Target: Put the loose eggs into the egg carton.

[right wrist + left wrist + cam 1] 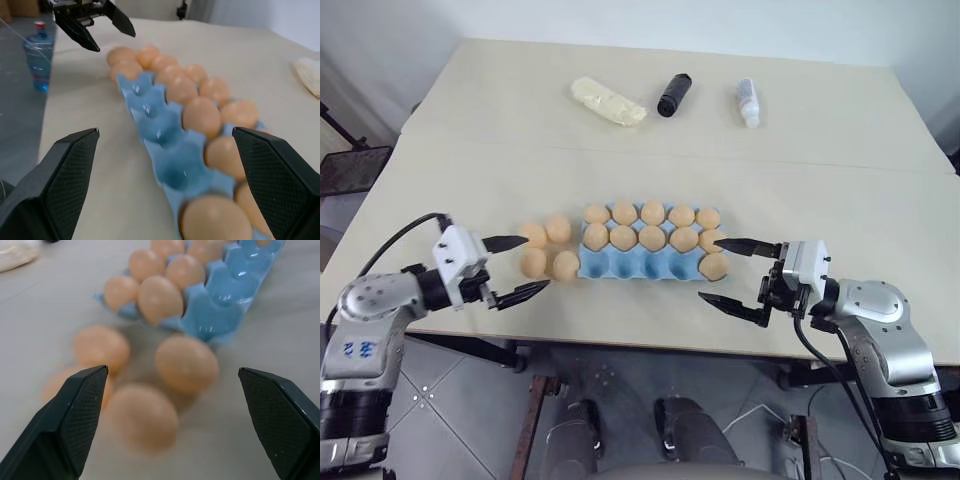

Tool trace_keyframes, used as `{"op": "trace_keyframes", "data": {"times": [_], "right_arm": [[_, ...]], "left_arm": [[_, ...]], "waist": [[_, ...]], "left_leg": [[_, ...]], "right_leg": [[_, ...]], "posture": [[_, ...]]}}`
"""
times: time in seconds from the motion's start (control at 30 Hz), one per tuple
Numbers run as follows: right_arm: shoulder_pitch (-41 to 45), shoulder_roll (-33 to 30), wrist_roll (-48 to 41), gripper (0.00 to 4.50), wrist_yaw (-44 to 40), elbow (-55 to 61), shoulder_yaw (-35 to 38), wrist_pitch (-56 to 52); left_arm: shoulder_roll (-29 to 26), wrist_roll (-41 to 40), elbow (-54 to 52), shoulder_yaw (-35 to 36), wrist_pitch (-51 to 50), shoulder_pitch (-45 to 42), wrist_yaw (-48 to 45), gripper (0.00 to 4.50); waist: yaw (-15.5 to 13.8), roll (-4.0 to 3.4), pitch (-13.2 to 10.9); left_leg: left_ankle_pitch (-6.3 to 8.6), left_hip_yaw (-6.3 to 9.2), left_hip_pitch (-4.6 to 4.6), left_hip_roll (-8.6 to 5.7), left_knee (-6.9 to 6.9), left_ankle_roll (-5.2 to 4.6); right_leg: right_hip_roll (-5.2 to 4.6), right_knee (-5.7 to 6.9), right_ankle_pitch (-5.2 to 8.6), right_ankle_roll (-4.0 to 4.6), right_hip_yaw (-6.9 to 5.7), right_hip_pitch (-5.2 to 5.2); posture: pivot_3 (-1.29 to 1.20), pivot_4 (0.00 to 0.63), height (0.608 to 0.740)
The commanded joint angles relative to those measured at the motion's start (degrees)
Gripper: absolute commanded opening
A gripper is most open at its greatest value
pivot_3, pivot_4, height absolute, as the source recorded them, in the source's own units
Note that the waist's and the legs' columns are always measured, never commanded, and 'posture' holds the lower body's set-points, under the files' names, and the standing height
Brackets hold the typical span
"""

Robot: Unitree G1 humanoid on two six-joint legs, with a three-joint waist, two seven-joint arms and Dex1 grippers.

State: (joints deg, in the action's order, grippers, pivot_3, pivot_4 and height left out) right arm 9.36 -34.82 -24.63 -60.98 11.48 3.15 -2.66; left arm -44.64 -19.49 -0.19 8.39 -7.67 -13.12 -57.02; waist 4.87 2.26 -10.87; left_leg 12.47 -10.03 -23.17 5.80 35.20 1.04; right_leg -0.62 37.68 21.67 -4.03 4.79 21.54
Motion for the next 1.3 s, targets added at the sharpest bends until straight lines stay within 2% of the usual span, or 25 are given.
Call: {"op": "trace_keyframes", "data": {"times": [0.03, 0.37, 0.47, 0.67, 0.7, 0.83, 1.07, 1.17, 1.3], "right_arm": [[-1.08, -0.23, -0.21, 4.50, 1.72, 2.10, 1.99, 0.98], [-3.23, 0.60, 0.17, 4.50, 5.71, 4.45, 1.92, 1.26], [-3.32, 0.83, 0.27, 4.50, 6.41, 4.72, 1.68, 1.30], [-3.04, 1.36, 0.52, 4.50, 7.21, 4.62, 1.13, 1.47], [-2.91, 1.39, 0.56, 4.50, 7.24, 4.52, 1.07, 1.47], [-2.56, 1.50, 0.64, 4.50, 7.26, 4.09, 0.90, 1.61], [-3.05, 1.72, 0.82, 4.50, 7.18, 3.76, 1.00, 1.86], [-3.30, 1.67, 0.98, 4.50, 7.43, 3.77, 1.28, 1.92], [-4.71, 0.74, 1.13, 4.50, 8.06, 3.88, 3.22, 2.10]], "left_arm": [[0.12, 3.18, -0.09, -3.74, -1.59, -2.97, 0.77, 4.46], [-0.60, 10.10, 5.96, -9.37, 0.05, -9.17, 0.03, 4.46], [-0.34, 11.08, 7.28, -9.82, 0.81, -10.03, -0.23, 3.89], [1.09, 12.06, 8.76, -11.50, 2.54, -11.35, -1.21, 2.13], [1.19, 12.05, 8.91, -11.50, 2.68, -11.58, -1.26, 2.03], [2.03, 10.28, 10.15, -9.52, 4.25, -13.11, -1.00, 2.03], [0.63, 3.42, 10.29, -5.01, 5.85, -15.70, -7.20, 2.03], [1.10, 2.35, 9.55, -5.48, 5.27, -17.80, -9.11, 2.03], [4.58, 1.64, 7.26, -8.98, 3.05, -21.14, -10.53, 2.03]], "waist": [[0.17, 0.00, 0.00], [-0.11, -0.01, -0.01], [-0.05, -0.02, -0.01], [-0.18, -0.01, -0.01], [-0.18, -0.02, -0.01], [-0.16, -0.01, -0.01], [-0.14, -0.02, -0.01], [-0.17, -0.02, -0.01], [-0.45, -0.02, -0.01]], "left_leg": [[-0.01, -0.01, 0.01, 0.04, 0.01, 0.03], [-0.10, 0.02, 0.04, 0.03, 0.09, 0.13], [-0.10, 0.02, 0.03, 0.02, 0.10, 0.12], [-0.11, 0.03, 0.03, 0.05, 0.11, 0.12], [-0.11, 0.03, 0.03, 0.05, 0.11, 0.12], [-0.11, 0.03, 0.03, 0.04, 0.20, 0.11], [-0.11, 0.04, 0.01, 0.06, 0.29, 0.11], [-0.11, 0.04, 0.01, 0.06, 0.31, 0.11], [-0.11, 0.04, 0.00, 0.03, 0.37, 0.10]], "right_leg": [[0.05, 0.01, 0.00, 0.00, 0.03, 0.01], [0.06, 0.15, 0.00, 0.00, 0.03, 0.03], [0.05, 0.15, 0.00, -0.01, 0.03, 0.03], [0.07, 0.18, 0.00, -0.01, 0.00, 0.03], [0.07, 0.18, 0.00, -0.01, 0.00, 0.03], [0.07, 0.26, 0.00, -0.01, 0.01, 0.03], [0.08, 0.32, 0.00, -0.01, -0.04, 0.03], [0.09, 0.33, 0.00, -0.02, -0.05, 0.02], [0.09, 0.34, -0.01, -0.05, -0.06, -0.01]], "posture": [[0.00, 0.150, 0.740], [0.00, 0.150, 0.740], [0.00, 0.150, 0.740], [0.00, 0.150, 0.740], [0.00, 0.150, 0.740], [0.00, 0.150, 0.740], [0.00, 0.150, 0.740], [0.00, 0.150, 0.740], [0.00, 0.150, 0.740]]}}
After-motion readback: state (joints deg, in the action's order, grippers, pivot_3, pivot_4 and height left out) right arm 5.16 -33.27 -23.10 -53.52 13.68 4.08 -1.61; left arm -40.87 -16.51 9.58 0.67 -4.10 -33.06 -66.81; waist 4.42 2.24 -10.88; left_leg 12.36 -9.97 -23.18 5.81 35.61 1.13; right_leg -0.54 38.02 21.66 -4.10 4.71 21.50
